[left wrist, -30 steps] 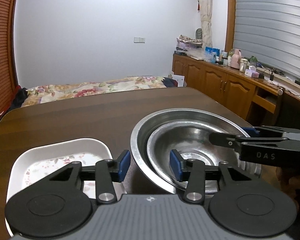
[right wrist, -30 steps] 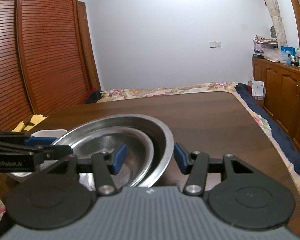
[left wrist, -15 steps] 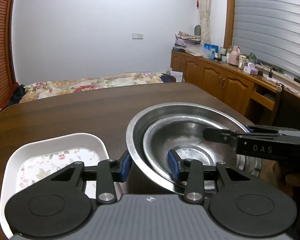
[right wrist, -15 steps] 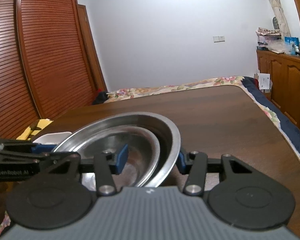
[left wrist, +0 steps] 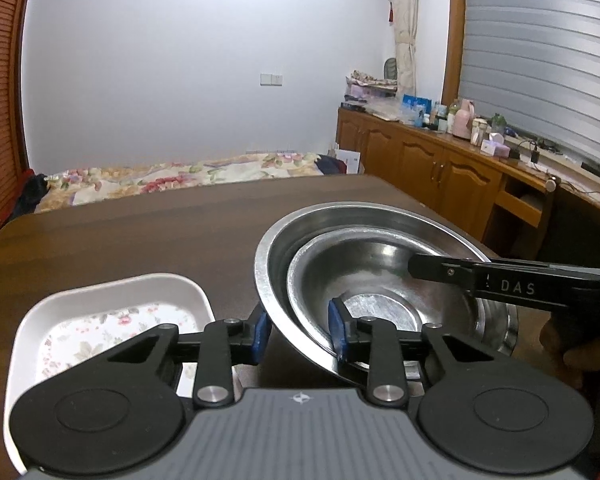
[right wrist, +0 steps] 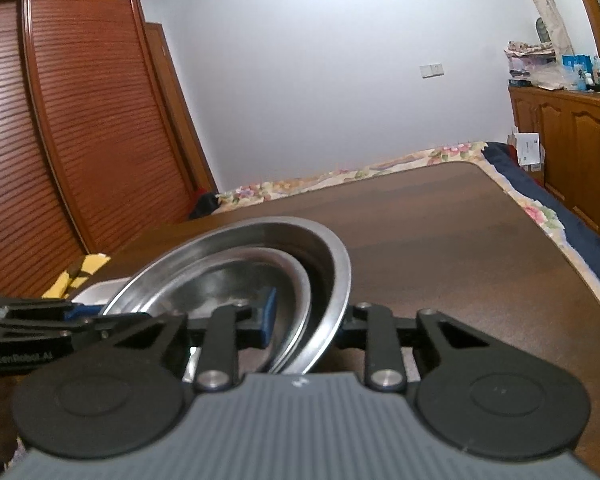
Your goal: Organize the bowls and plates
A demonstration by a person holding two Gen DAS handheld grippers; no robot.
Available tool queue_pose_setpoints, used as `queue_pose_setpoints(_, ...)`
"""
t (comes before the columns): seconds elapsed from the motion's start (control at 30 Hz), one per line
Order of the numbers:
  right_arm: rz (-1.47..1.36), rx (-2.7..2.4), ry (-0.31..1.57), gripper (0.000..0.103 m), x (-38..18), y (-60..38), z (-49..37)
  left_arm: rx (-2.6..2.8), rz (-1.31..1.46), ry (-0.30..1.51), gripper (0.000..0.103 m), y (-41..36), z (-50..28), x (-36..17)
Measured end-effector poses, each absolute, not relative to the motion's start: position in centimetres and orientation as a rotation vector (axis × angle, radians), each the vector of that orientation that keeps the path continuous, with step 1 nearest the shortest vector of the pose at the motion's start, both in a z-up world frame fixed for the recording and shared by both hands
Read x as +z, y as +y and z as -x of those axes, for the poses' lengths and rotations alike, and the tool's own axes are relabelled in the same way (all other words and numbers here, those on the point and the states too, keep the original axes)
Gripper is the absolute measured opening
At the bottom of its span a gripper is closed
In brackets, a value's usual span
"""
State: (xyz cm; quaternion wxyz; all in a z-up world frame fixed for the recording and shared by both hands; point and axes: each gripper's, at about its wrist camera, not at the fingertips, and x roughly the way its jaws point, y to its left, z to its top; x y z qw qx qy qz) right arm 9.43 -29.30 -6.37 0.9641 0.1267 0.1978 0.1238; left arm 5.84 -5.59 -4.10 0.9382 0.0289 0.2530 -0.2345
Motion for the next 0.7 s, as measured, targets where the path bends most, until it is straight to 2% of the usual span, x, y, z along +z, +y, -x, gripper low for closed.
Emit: queue_pose_setpoints(0.7, -0.294, 0.275, 0.342, 0.029, -2.9, -28.5, -8.9, -0.466, -0.024, 0.471, 0.033, -3.6, -4.9, -0.4)
